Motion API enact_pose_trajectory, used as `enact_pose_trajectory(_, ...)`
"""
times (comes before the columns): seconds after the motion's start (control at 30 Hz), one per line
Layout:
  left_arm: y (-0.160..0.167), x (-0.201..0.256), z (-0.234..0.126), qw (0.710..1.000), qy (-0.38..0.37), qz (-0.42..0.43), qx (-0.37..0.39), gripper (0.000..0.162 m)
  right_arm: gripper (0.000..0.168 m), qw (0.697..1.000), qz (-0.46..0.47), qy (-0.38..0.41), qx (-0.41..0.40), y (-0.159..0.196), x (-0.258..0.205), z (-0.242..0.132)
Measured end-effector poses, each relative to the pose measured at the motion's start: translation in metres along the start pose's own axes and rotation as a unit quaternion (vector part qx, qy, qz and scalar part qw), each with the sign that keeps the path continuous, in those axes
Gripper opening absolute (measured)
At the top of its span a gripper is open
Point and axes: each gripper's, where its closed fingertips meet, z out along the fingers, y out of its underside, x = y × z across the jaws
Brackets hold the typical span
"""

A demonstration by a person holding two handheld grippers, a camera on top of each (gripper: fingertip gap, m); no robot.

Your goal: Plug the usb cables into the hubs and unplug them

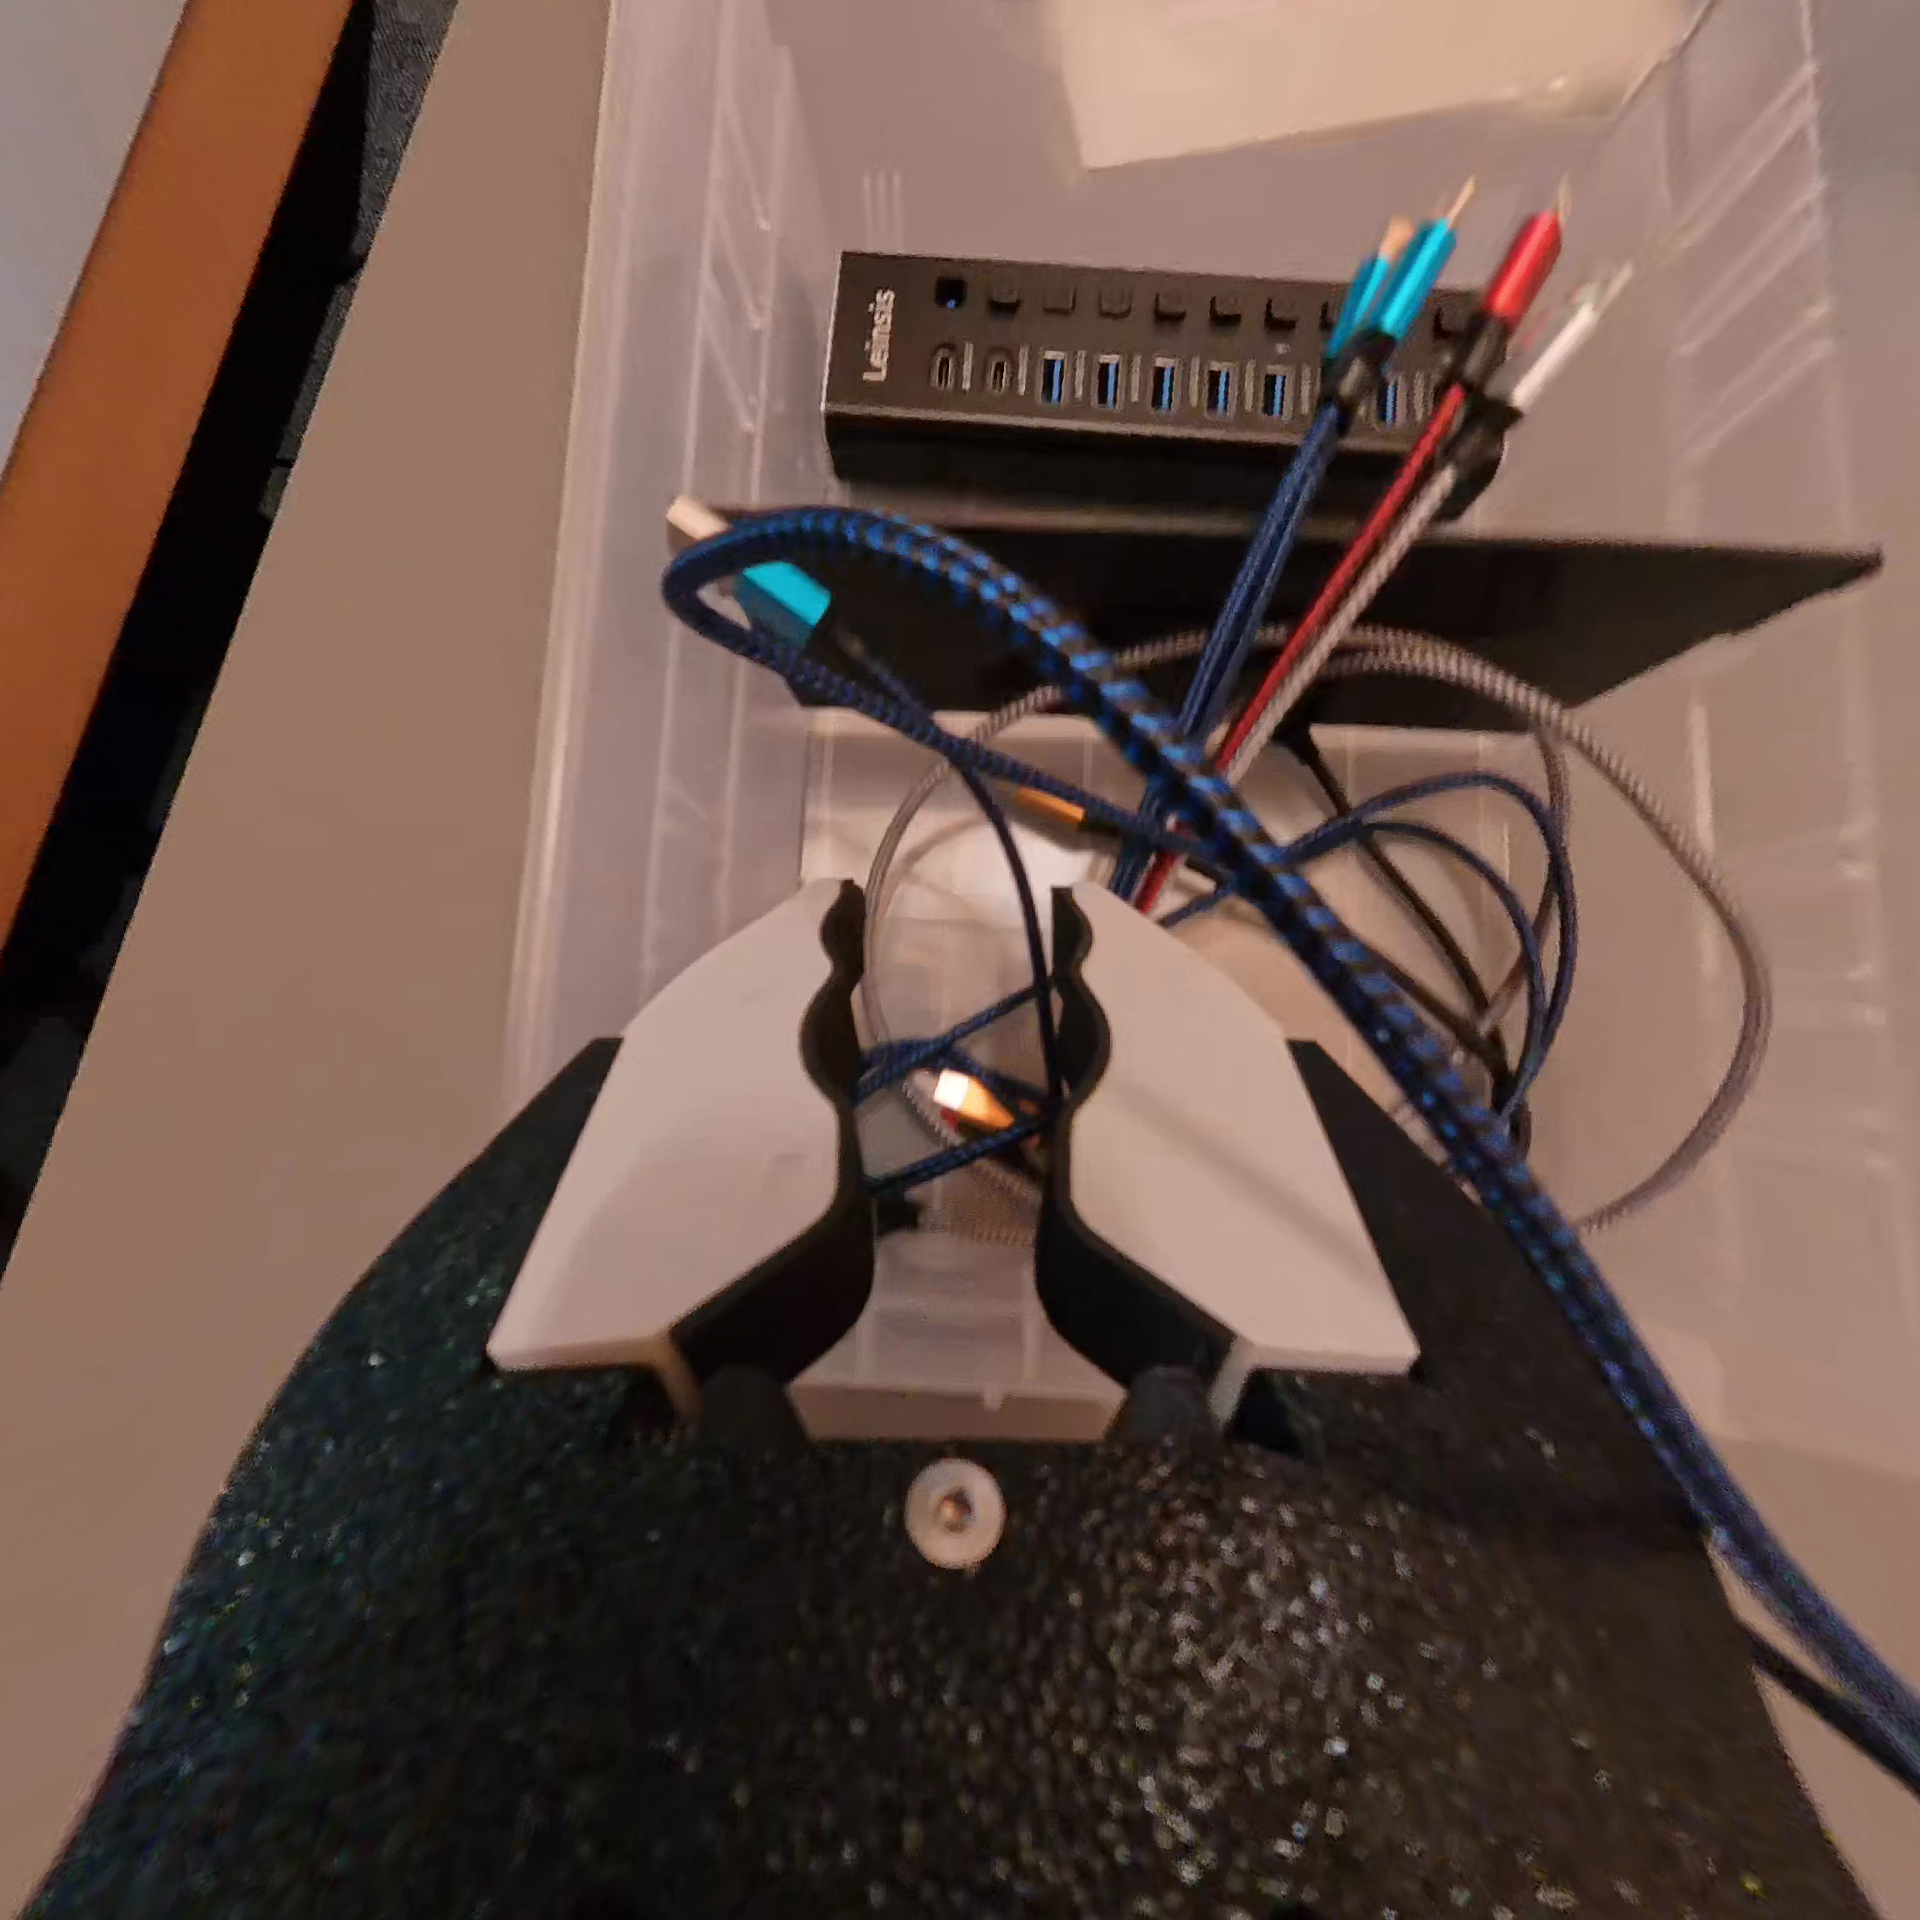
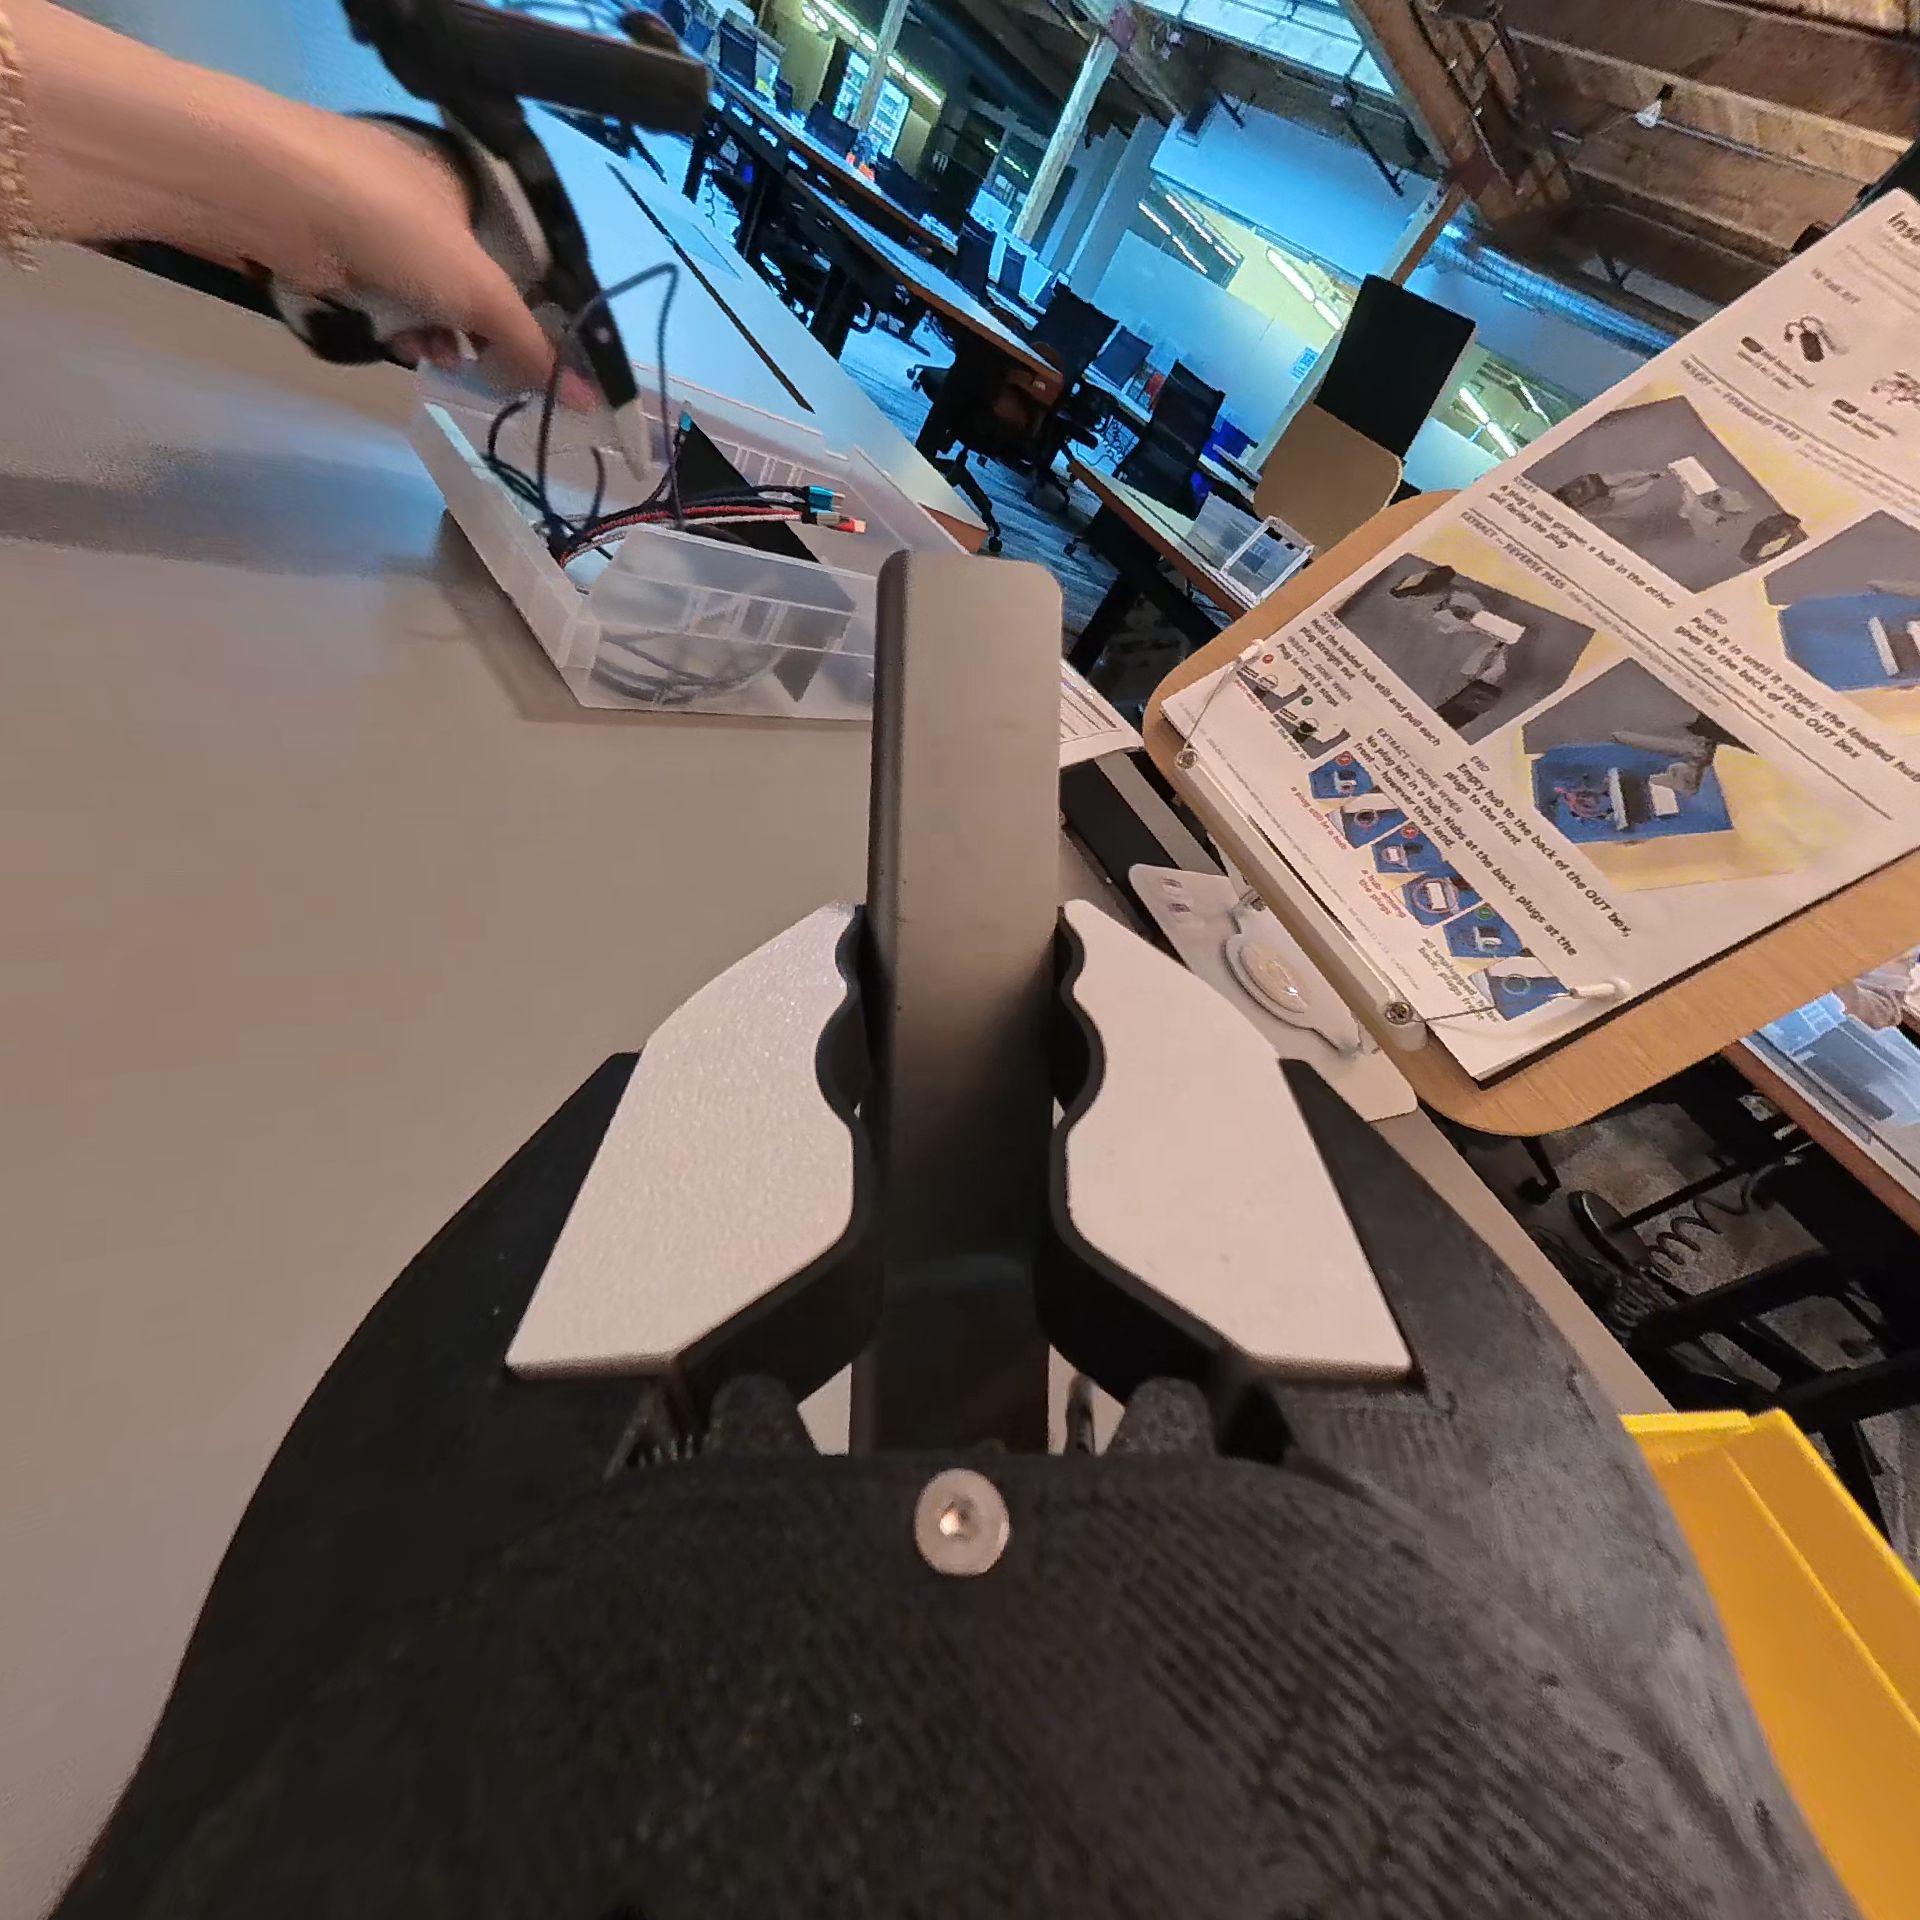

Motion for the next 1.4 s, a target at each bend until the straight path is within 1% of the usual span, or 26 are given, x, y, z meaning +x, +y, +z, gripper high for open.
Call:
enact_pose_trajectory(0.07, -0.009, -0.002, 0.012, 1.0, -0.009, -0.016, -0.006, 0.033, 0.031, 1.0, -0.006, -0.002, -0.005, 0.001, -0.002, 0.0)
enact_pose_trajectory(0.13, -0.01, -0.007, 0.025, 0.999, -0.014, -0.03, -0.032, 0.038, 0.031, 1.0, -0.015, -0.001, -0.01, 0.0, -0.002, 0.0)
enact_pose_trajectory(0.17, -0.01, -0.007, 0.03, 0.998, -0.008, -0.039, -0.044, 0.042, 0.031, 1.0, -0.016, -0.002, -0.007, -0.001, -0.002, -0.001)
enact_pose_trajectory(0.27, -0.014, -0.002, 0.041, 0.996, 0.023, -0.064, -0.058, 0.04, 0.032, 1.0, -0.009, -0.002, 0.0, -0.004, -0.001, -0.002)
enact_pose_trajectory(0.3, -0.014, 0.0, 0.042, 0.995, 0.03, -0.07, -0.061, 0.038, 0.031, 1.0, -0.009, -0.001, -0.001, -0.003, -0.001, -0.002)
enact_pose_trajectory(0.33, -0.015, 0.001, 0.044, 0.995, 0.035, -0.07, -0.061, 0.031, 0.031, 1.0, -0.01, 0.0, -0.003, -0.002, 0.0, -0.002)
enact_pose_trajectory(0.37, -0.014, 0.003, 0.045, 0.995, 0.047, -0.063, -0.063, 0.007, 0.031, 1.0, -0.01, 0.0, -0.005, -0.001, 0.0, -0.002)
enact_pose_trajectory(0.4, -0.014, 0.006, 0.044, 0.995, 0.059, -0.056, -0.061, 0.0, 0.031, 1.0, -0.01, 0.001, -0.006, 0.0, 0.0, -0.002)
enact_pose_trajectory(0.47, -0.02, 0.009, 0.034, 0.997, 0.065, -0.036, -0.029, 0.0, 0.031, 1.0, -0.012, 0.001, -0.008, 0.0, 0.001, -0.002)
enact_pose_trajectory(0.53, -0.032, 0.015, 0.012, 0.997, 0.068, 0.006, 0.02, 0.0, 0.031, 1.0, -0.015, 0.003, -0.012, 0.001, 0.001, -0.003)
enact_pose_trajectory(0.63, -0.062, 0.024, -0.041, 0.988, 0.06, 0.079, 0.121, 0.0, 0.031, 1.0, -0.012, 0.006, -0.012, 0.004, 0.003, -0.004)
enact_pose_trajectory(0.7, -0.085, 0.023, -0.087, 0.973, 0.022, 0.132, 0.187, 0.0, 0.031, 1.0, -0.008, 0.007, -0.012, 0.005, 0.004, -0.004)
enact_pose_trajectory(0.77, -0.11, 0.019, -0.141, 0.951, -0.026, 0.171, 0.256, 0.0, 0.031, 1.0, -0.007, 0.008, -0.013, 0.006, 0.006, -0.004)
enact_pose_trajectory(0.87, -0.145, 0.019, -0.231, 0.91, -0.077, 0.196, 0.356, 0.0, 0.031, 1.0, -0.005, 0.011, -0.01, 0.004, 0.007, -0.006)
enact_pose_trajectory(1.0, -0.173, 0.042, -0.351, 0.858, -0.047, 0.204, 0.469, 0.0, 0.031, 1.0, -0.009, 0.016, -0.008, 0.002, 0.009, -0.009)
enact_pose_trajectory(1.07, -0.183, 0.05, -0.414, 0.823, -0.048, 0.21, 0.525, 0.0, 0.031, 1.0, -0.01, 0.019, -0.007, 0.001, 0.011, -0.011)
enact_pose_trajectory(1.13, -0.188, 0.057, -0.477, 0.782, -0.052, 0.214, 0.584, 0.0, 0.032, 1.0, -0.011, 0.024, -0.006, -0.001, 0.014, -0.014)
enact_pose_trajectory(1.17, -0.19, 0.062, -0.504, 0.767, -0.047, 0.217, 0.602, 0.0, 0.032, 1.0, -0.01, 0.026, -0.005, -0.002, 0.015, -0.015)
enact_pose_trajectory(1.2, -0.191, 0.068, -0.524, 0.76, -0.031, 0.223, 0.609, 0.0, 0.032, 1.0, -0.011, 0.028, -0.003, -0.003, 0.016, -0.016)
enact_pose_trajectory(1.23, -0.191, 0.077, -0.539, 0.76, -0.003, 0.233, 0.607, 0.0, 0.031, 0.999, -0.012, 0.03, -0.002, -0.004, 0.017, -0.018)
enact_pose_trajectory(1.27, -0.19, 0.089, -0.549, 0.76, 0.036, 0.245, 0.601, 0.002, 0.031, 0.999, -0.013, 0.032, 0.0, -0.006, 0.018, -0.019)
enact_pose_trajectory(1.3, -0.186, 0.104, -0.555, 0.759, 0.08, 0.26, 0.591, 0.0, 0.031, 0.999, -0.015, 0.034, 0.003, -0.009, 0.018, -0.021)
enact_pose_trajectory(1.33, -0.179, 0.121, -0.554, 0.761, 0.126, 0.286, 0.569, 0.0, 0.031, 0.999, -0.017, 0.036, 0.005, -0.011, 0.019, -0.022)
enact_pose_trajectory(1.4, -0.151, 0.16, -0.53, 0.768, 0.203, 0.364, 0.487, 0.0, 0.031, 0.999, -0.02, 0.039, 0.01, -0.017, 0.019, -0.025)
